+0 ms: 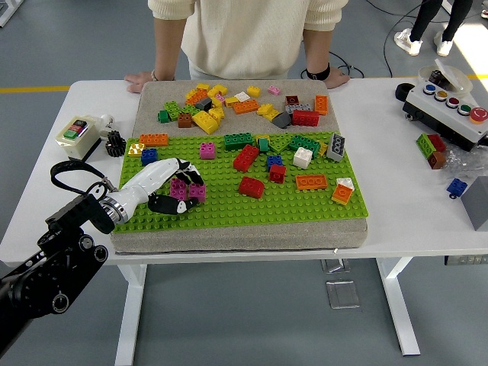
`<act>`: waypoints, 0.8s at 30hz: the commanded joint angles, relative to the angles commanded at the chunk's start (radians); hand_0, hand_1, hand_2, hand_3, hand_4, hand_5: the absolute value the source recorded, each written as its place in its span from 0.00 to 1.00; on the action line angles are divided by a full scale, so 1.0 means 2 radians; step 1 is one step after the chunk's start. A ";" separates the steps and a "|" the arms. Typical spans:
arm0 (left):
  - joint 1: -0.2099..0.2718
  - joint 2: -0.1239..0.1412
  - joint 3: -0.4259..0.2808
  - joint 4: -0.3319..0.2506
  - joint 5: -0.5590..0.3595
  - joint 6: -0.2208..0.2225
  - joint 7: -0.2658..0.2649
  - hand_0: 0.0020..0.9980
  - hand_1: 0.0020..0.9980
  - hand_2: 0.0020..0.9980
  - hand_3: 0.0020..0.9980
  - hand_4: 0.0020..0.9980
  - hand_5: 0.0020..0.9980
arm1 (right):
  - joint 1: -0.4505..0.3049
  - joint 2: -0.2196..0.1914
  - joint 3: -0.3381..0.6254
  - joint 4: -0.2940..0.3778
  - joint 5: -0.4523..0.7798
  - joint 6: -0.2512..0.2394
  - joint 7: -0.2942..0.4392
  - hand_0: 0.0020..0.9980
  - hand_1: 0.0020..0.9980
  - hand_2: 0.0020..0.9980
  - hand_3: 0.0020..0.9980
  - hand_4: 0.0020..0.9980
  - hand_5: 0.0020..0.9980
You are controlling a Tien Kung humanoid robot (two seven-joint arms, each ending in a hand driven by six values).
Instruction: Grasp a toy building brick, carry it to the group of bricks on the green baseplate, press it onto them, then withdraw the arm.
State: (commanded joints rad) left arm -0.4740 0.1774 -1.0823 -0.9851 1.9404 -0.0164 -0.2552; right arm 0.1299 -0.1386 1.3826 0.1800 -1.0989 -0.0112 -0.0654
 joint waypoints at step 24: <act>0.000 0.000 0.000 0.000 0.004 -0.002 0.000 0.65 0.60 0.57 0.54 0.76 0.00 | 0.000 0.000 0.002 0.000 -0.001 0.000 0.000 0.75 0.67 0.73 0.66 0.91 0.49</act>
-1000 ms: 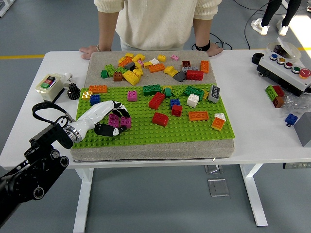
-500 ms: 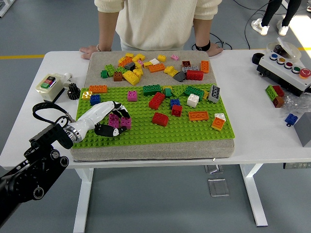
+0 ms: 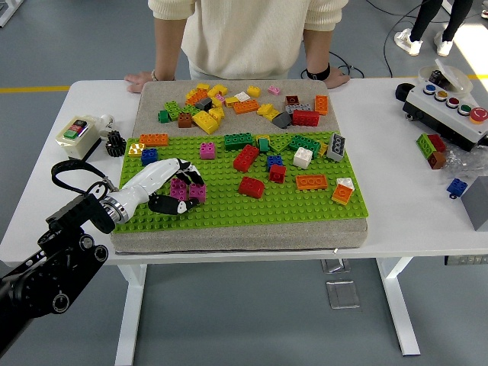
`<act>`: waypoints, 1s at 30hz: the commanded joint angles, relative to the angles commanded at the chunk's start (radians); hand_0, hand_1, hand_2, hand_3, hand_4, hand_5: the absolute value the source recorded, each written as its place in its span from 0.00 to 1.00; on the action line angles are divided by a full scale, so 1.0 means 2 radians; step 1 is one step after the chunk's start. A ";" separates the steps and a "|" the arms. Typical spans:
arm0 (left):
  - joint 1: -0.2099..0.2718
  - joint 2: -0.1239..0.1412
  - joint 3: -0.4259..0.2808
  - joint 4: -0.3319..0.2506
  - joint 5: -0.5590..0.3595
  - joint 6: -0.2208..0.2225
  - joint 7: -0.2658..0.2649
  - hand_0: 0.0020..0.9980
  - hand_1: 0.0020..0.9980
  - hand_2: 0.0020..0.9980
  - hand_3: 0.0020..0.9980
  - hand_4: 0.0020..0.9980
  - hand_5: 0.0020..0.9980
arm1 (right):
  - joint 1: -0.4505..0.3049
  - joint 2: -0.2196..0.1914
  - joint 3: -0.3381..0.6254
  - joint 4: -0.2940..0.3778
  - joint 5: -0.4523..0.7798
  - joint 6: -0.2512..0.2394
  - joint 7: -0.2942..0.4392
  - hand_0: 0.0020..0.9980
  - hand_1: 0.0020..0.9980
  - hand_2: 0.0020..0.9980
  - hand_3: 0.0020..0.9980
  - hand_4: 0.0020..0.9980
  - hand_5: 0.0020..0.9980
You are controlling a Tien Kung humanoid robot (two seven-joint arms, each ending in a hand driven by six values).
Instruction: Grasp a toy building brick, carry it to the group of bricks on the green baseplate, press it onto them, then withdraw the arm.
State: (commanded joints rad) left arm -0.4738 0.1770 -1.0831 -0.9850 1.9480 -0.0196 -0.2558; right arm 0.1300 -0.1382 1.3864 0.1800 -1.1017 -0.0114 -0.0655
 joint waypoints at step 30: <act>0.003 0.001 -0.005 -0.005 0.009 -0.009 -0.006 0.72 0.63 0.58 0.55 0.81 0.00 | 0.000 0.001 -0.002 0.000 0.001 -0.001 0.000 0.76 0.67 0.73 0.66 0.92 0.48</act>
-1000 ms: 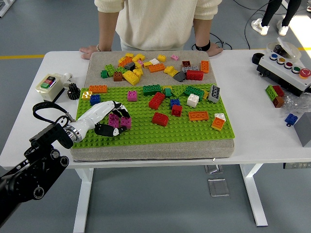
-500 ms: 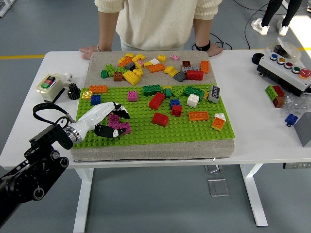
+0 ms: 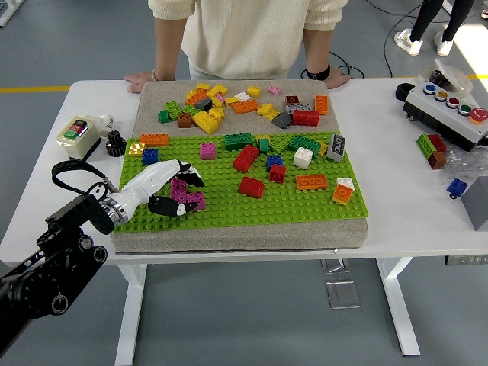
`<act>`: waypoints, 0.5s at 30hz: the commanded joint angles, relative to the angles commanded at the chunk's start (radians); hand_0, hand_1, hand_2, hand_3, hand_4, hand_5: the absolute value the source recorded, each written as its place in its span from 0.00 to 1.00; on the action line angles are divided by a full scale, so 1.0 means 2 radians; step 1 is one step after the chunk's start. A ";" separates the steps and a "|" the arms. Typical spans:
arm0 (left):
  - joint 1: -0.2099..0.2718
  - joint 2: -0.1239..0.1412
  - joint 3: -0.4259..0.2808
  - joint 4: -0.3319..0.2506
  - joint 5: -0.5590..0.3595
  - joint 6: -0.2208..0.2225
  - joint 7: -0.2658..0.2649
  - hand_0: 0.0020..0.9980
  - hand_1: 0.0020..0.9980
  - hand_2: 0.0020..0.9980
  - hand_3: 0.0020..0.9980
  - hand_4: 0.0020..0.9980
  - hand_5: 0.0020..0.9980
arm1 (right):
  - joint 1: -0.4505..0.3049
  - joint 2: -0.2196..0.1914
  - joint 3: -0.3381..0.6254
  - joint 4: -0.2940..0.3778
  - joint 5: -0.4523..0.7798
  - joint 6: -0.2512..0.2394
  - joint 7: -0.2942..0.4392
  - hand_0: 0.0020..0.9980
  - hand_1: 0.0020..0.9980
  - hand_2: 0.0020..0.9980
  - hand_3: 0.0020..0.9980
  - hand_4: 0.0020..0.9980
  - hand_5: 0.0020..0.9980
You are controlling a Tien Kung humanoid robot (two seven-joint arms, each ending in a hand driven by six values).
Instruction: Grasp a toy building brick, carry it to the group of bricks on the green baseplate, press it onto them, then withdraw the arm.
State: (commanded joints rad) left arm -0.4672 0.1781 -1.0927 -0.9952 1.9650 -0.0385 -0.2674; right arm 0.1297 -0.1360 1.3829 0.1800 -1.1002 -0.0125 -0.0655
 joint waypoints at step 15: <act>0.002 0.000 -0.005 -0.010 0.005 -0.003 -0.010 0.84 0.77 0.68 0.64 0.92 0.00 | 0.001 0.000 0.002 0.000 0.000 0.000 0.000 0.75 0.67 0.73 0.66 0.92 0.48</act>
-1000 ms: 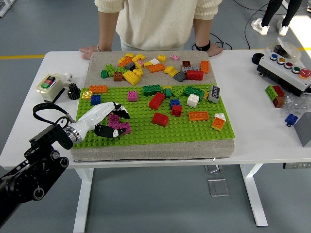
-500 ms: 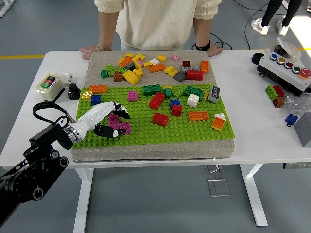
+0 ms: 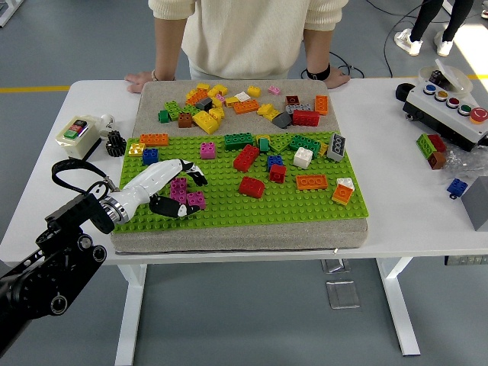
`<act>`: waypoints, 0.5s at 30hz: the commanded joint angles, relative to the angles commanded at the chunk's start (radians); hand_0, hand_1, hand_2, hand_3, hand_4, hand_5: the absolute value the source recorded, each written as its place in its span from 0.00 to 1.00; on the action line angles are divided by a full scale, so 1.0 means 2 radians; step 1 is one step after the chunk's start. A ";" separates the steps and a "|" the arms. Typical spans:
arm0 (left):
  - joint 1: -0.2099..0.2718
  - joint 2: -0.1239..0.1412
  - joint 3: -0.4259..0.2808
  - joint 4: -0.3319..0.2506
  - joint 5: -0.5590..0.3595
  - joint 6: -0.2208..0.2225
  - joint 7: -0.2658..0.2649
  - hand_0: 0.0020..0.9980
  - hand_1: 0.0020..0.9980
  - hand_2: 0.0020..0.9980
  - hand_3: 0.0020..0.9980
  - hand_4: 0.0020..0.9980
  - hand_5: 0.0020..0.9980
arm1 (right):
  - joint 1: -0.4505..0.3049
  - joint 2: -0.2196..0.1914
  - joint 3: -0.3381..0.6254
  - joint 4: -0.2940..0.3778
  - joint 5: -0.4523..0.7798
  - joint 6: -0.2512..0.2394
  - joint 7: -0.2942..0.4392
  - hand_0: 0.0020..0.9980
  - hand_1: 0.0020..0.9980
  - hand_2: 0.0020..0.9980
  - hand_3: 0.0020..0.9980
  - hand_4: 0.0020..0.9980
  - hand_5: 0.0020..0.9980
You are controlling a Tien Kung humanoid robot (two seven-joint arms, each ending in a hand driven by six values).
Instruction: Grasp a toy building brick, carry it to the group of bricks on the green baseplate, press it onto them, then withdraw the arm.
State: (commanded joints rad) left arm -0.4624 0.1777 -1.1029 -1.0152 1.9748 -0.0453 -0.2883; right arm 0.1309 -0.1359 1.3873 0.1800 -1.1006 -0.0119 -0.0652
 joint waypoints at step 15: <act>-0.004 -0.005 0.005 0.013 0.013 0.021 -0.002 0.89 0.80 0.75 0.70 0.95 0.00 | 0.000 -0.001 0.000 0.000 0.000 0.000 -0.001 0.75 0.67 0.73 0.66 0.92 0.48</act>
State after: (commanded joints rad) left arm -0.4709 0.1670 -1.0933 -0.9888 2.0011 -0.0033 -0.2919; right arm 0.1313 -0.1372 1.3881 0.1800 -1.0997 -0.0118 -0.0676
